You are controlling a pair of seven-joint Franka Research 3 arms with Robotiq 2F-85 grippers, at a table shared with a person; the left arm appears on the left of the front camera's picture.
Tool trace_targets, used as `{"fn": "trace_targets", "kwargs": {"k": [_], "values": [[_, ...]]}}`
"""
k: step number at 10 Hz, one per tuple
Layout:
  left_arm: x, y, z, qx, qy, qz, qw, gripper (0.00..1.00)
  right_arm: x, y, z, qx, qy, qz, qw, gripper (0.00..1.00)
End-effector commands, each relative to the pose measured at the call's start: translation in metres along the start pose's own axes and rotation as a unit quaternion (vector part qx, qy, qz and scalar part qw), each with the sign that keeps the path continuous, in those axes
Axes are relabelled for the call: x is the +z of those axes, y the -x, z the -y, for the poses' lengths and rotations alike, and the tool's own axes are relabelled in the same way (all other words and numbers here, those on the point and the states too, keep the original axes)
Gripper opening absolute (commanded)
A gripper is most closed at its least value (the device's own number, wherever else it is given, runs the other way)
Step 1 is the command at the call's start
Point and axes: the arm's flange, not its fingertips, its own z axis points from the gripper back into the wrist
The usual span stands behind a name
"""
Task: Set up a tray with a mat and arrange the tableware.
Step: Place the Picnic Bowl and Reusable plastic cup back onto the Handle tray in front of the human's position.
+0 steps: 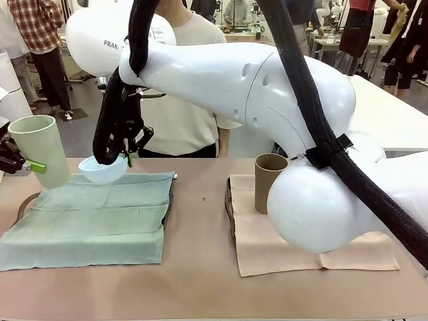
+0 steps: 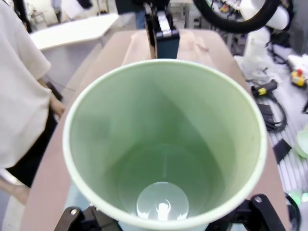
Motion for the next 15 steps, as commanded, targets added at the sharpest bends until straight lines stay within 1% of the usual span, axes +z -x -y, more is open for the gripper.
{"fn": "trace_targets", "kwargs": {"k": [1,3,5,7,10,14,15], "values": [[0.0,0.023,-0.012,-0.009,0.023,0.017,1.0,0.85,-0.037,-0.006,0.019,0.038,-0.018,0.006,0.999,0.04],[-0.012,0.04,-0.015,-0.003,0.034,0.029,0.999,0.85,-0.058,-0.011,0.022,0.057,-0.03,0.019,0.998,0.04],[-0.02,0.053,-0.02,-0.007,0.029,0.038,0.999,0.85,-0.078,-0.016,0.025,0.07,-0.036,0.03,0.996,0.04],[-0.025,0.061,-0.027,-0.024,0.018,0.035,0.999,0.85,-0.094,-0.02,0.025,0.077,-0.04,0.028,0.996,0.04],[-0.04,0.074,-0.038,-0.035,0.013,0.028,0.999,0.85,-0.118,-0.022,0.037,0.086,-0.045,0.036,0.995,0.04],[-0.05,0.081,-0.047,-0.041,0.013,0.025,0.999,0.85,-0.134,-0.029,0.042,0.093,-0.047,0.047,0.993,0.04],[-0.05,0.08,-0.045,-0.037,0.029,0.029,0.998,0.85,-0.134,-0.03,0.042,0.081,-0.047,0.049,0.994,0.04]]}}
